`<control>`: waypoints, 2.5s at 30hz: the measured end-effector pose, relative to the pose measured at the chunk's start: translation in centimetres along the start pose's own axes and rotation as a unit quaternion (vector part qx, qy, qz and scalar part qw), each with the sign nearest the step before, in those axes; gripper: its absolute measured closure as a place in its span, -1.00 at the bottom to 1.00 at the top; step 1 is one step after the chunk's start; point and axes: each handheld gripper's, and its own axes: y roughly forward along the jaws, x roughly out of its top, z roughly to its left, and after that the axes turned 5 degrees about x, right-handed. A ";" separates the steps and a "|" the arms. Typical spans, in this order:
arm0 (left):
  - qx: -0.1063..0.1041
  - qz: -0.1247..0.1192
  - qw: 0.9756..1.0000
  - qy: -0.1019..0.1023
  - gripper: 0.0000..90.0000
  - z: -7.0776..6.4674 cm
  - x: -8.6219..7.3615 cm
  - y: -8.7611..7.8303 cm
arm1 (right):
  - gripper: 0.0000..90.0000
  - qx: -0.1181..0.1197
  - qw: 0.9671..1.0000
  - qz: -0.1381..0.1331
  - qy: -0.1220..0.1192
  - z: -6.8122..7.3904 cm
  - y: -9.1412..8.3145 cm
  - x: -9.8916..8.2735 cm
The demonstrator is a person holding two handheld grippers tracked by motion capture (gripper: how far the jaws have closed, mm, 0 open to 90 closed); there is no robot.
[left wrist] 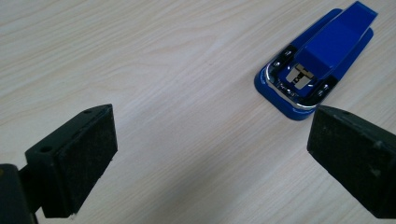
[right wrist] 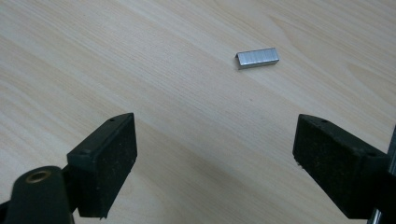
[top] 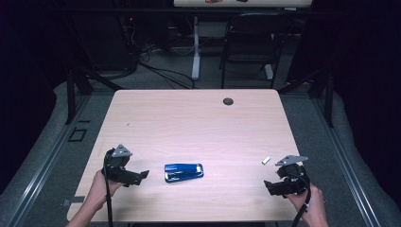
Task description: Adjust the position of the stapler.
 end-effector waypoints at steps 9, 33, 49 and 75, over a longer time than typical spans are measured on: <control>-0.021 0.004 1.000 0.019 -1.00 -1.0 0.3 0.5 | -0.70 0.023 1.000 -0.004 -0.012 0.6 0.5 0.4; -0.065 0.020 0.995 0.076 -0.96 -3.1 1.5 2.5 | -0.78 0.116 0.988 0.023 -0.098 5.7 4.4 4.4; -0.099 0.024 0.991 0.082 -0.41 -3.5 1.7 3.7 | -0.56 0.158 0.977 0.019 -0.139 8.2 7.1 8.5; -0.126 0.018 0.988 0.088 0.22 -3.8 2.1 5.0 | 0.14 0.207 0.958 0.013 -0.200 13.0 11.2 14.3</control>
